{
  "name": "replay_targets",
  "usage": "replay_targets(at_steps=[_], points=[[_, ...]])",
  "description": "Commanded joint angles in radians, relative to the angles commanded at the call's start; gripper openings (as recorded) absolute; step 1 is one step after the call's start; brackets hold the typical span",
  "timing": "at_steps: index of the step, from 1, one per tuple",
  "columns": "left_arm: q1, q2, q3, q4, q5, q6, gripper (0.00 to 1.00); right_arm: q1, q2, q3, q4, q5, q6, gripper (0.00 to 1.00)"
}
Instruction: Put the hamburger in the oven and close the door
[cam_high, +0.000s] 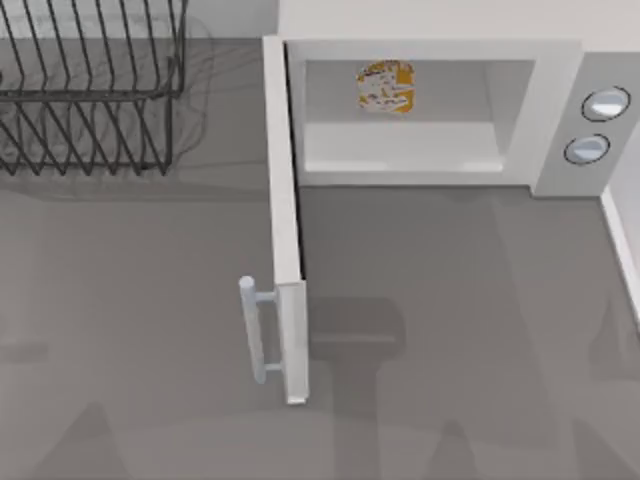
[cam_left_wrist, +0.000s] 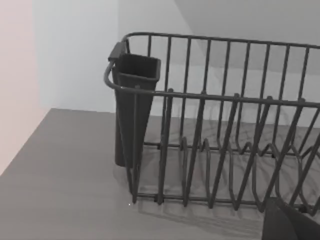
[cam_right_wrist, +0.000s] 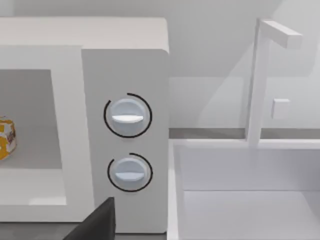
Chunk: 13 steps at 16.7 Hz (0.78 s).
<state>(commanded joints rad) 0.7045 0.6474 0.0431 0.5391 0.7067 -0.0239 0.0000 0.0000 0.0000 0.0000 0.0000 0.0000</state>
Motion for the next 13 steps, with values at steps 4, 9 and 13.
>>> replay_targets(at_steps=[4,9,13], points=[[-0.208,0.132,0.154,-0.189,-0.181,-0.093,0.00,0.000,0.000,0.000,0.000,0.000,0.000,1.00],[-0.631,0.297,0.377,-0.514,-0.507,-0.224,0.00,0.000,0.000,0.000,0.000,0.000,0.000,1.00],[-0.988,0.390,0.544,-0.788,-0.794,-0.322,0.00,0.000,0.000,0.000,0.000,0.000,0.000,1.00]])
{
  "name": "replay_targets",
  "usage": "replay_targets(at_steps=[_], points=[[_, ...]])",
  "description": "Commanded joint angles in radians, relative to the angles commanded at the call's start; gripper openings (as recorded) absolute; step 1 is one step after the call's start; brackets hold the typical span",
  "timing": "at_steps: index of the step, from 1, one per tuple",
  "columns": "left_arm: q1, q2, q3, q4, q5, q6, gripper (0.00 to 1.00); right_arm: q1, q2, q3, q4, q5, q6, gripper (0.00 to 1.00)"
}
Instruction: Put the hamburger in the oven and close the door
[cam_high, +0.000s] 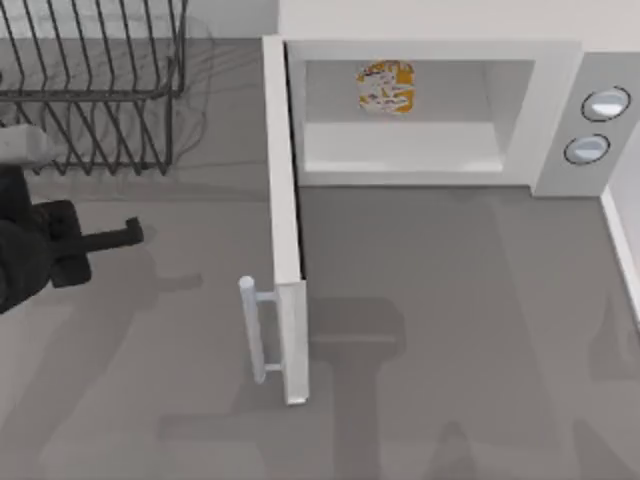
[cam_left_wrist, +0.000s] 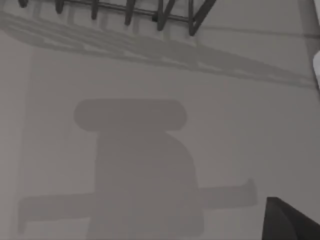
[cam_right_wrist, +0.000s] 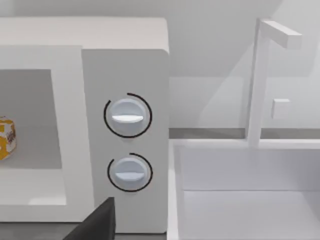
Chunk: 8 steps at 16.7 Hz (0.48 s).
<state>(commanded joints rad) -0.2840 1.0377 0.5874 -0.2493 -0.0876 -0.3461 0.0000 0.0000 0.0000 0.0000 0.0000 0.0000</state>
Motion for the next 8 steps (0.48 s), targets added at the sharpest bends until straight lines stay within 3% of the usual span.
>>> replay_targets(at_steps=[4,8], points=[[-0.263,0.056,0.143,-0.228,-0.240,-0.083,0.00,0.000,0.000,0.000,0.000,0.000,0.000,1.00],[-0.363,0.077,0.215,-0.327,-0.340,-0.123,0.00,0.000,0.000,0.000,0.000,0.000,0.000,1.00]])
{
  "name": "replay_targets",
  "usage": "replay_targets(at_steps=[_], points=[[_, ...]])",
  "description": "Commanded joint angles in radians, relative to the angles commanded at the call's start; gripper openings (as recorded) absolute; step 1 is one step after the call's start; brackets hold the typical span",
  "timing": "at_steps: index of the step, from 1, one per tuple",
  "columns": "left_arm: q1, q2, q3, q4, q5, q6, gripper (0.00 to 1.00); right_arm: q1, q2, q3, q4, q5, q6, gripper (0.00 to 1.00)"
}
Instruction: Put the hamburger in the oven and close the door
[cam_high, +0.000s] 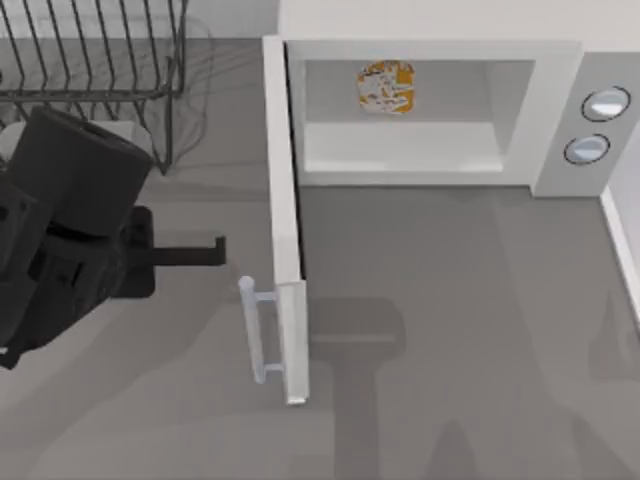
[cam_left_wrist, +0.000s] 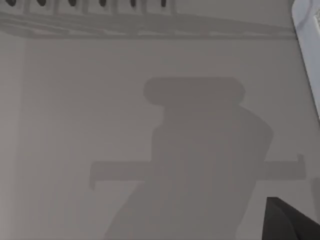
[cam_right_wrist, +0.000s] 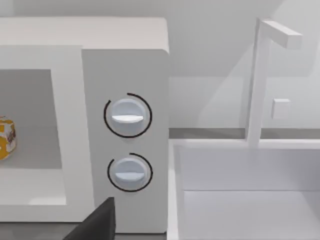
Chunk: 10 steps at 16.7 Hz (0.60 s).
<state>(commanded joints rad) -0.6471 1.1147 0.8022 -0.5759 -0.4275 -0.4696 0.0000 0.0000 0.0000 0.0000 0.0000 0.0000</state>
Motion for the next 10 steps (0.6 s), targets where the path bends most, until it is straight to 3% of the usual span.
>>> replay_targets(at_steps=[6,10], points=[[0.003,0.006,-0.018,0.018,0.003,0.001,0.00,0.000,0.000,0.000,0.000,0.000,0.000,1.00],[0.004,0.057,-0.123,0.162,0.003,0.002,0.00,0.000,0.000,0.000,0.000,0.000,0.000,1.00]])
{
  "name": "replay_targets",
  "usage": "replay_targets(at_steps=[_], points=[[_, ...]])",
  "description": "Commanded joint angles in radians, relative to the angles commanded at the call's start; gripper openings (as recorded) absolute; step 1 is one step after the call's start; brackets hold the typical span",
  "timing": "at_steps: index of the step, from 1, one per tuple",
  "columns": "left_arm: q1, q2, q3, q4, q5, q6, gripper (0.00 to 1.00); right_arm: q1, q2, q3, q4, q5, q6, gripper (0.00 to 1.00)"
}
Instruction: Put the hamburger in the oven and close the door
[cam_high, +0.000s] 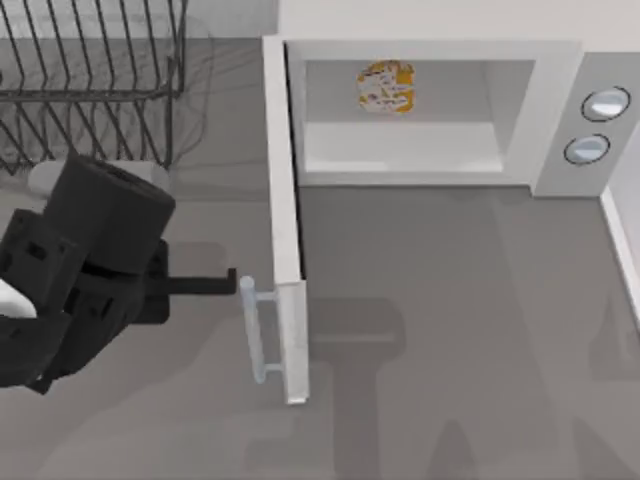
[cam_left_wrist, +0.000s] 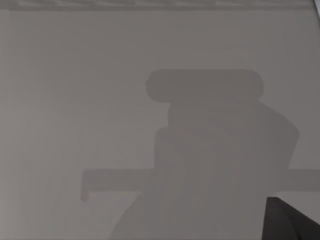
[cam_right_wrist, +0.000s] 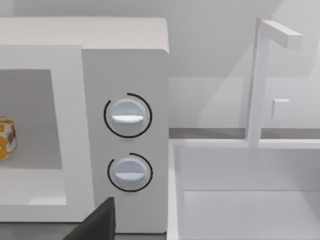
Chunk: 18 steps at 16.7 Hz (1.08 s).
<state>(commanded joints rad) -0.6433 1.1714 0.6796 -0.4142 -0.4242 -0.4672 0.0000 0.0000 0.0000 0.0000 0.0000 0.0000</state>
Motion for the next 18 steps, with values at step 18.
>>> replay_targets(at_steps=[18], points=[[-0.160,0.257,-0.064,0.267,-0.085,-0.130,0.00,0.000,0.000,0.000,0.000,0.000,0.000,1.00]])
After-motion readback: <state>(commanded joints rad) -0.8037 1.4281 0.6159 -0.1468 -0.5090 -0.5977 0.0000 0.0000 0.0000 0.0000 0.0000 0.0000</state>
